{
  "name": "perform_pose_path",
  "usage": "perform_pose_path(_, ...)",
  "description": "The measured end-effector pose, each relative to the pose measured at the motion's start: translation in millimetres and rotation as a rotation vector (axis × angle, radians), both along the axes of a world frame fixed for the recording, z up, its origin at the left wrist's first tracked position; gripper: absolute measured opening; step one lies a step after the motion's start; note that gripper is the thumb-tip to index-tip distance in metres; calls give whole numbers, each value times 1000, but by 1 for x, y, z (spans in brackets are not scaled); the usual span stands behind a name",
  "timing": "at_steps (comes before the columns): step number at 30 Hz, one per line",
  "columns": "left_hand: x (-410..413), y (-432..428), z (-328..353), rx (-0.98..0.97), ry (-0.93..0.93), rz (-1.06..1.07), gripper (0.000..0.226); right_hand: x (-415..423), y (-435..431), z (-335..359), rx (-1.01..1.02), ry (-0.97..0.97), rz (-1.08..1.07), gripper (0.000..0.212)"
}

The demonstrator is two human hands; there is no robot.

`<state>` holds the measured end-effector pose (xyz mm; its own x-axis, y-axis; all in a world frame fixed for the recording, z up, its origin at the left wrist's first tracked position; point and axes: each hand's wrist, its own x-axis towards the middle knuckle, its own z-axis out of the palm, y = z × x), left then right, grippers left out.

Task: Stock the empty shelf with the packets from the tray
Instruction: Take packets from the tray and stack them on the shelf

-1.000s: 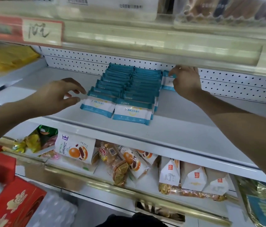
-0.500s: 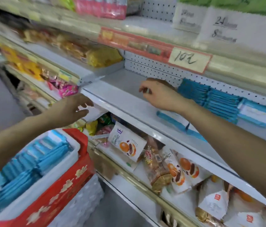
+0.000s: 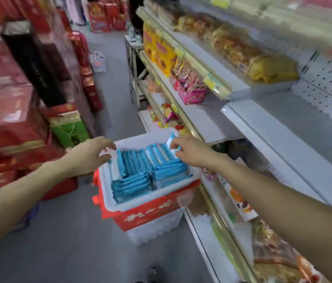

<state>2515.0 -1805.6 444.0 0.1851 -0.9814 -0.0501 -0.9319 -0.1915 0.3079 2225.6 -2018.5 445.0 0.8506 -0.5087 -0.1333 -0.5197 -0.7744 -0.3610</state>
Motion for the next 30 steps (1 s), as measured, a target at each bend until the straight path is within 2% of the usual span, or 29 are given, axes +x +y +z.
perform_pose_path(7, 18, 44, -24, 3, 30, 95, 30, 38, -11, -56, 50, 243, 90, 22)
perform_pose_path(9, 23, 50, -28, -8, 28, 96, 30, 40, -16, -62, 50, 249, 118, 26)
perform_pose_path(13, 33, 55, -31, -12, 29, 88, 30, 40, -18, -59, 37, 136, 202, 27)
perform_pose_path(17, 35, 51, -33, -20, 28, 89, 30, 28, -13, -51, 71, 251, 373, 24)
perform_pose_path(23, 18, 30, -32, -30, 26, 38, 28, 22, -9, -49, 6, 339, 491, 22)
perform_pose_path(30, -11, 25, -29, 54, 34, -54, 28, 24, -3, -47, -15, 420, 545, 35)
